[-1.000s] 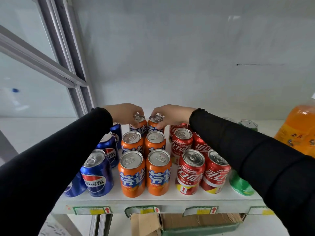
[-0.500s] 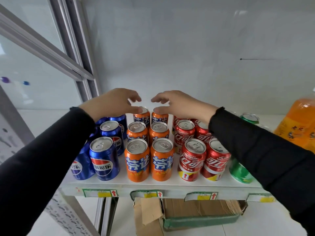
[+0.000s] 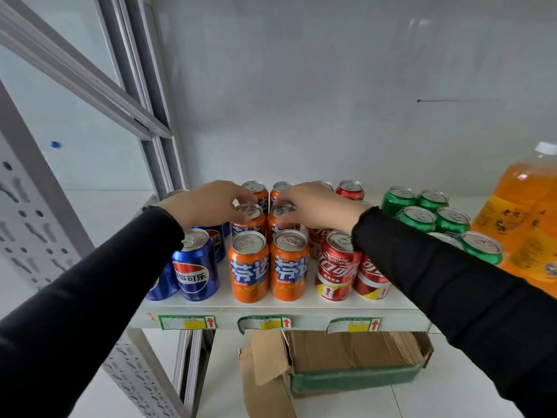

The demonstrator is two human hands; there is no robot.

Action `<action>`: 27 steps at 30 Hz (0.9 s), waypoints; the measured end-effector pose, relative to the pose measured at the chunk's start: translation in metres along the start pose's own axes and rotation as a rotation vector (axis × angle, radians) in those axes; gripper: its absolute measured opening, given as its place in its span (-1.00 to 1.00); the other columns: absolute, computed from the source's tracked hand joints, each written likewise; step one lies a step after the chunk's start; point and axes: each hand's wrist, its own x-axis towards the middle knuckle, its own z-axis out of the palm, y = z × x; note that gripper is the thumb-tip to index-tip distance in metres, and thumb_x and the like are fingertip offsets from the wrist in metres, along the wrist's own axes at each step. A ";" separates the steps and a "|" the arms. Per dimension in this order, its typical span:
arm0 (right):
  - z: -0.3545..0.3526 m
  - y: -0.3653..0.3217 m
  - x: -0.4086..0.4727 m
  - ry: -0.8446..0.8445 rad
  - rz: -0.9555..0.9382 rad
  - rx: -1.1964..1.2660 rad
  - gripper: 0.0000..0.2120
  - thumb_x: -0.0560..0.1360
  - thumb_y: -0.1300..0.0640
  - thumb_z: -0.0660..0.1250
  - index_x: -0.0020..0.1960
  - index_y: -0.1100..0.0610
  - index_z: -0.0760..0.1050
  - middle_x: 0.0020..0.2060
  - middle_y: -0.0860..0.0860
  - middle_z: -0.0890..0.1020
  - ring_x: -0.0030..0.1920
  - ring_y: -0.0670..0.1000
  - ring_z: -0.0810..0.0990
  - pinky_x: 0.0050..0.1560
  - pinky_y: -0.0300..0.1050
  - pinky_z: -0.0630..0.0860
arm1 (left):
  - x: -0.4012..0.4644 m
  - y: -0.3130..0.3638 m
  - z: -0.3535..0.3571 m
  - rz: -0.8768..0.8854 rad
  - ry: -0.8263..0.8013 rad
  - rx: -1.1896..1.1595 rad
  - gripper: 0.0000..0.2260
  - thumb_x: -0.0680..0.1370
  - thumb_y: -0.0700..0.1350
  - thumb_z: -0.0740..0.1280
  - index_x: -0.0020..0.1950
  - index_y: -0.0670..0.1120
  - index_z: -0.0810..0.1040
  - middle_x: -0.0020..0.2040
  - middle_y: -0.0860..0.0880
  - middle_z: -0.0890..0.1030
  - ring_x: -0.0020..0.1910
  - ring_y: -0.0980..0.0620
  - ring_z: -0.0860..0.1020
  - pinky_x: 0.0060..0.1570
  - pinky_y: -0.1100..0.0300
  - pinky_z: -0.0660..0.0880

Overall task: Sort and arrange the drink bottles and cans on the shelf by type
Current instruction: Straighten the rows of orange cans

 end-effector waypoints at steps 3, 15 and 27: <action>0.001 -0.003 -0.001 0.002 0.009 0.005 -0.53 0.59 -0.12 0.32 0.43 0.06 0.48 0.31 0.04 0.59 0.26 0.08 0.56 0.10 -0.11 0.42 | -0.005 0.002 0.003 -0.007 0.012 0.004 -0.54 0.57 0.05 0.41 0.47 0.07 0.46 0.36 0.04 0.55 0.13 0.06 0.51 0.14 0.18 0.37; 0.025 -0.016 -0.091 0.232 -0.039 0.123 -0.43 0.54 -0.29 0.28 0.47 -0.07 0.43 0.31 -0.10 0.56 0.24 -0.06 0.54 0.11 -0.15 0.44 | -0.094 0.038 0.029 0.024 0.298 0.041 -0.56 0.55 0.25 0.30 0.40 0.14 0.51 0.20 0.10 0.55 0.14 0.05 0.52 0.00 0.15 0.39; 0.036 -0.023 -0.087 0.227 0.046 0.124 -0.37 0.53 -0.31 0.30 0.52 -0.06 0.36 0.29 -0.04 0.51 0.24 -0.01 0.52 0.01 -0.15 0.42 | -0.089 0.031 0.051 0.032 0.320 -0.017 -0.62 0.55 0.06 0.36 0.36 0.07 0.52 0.25 0.05 0.54 0.08 0.09 0.50 0.01 0.13 0.47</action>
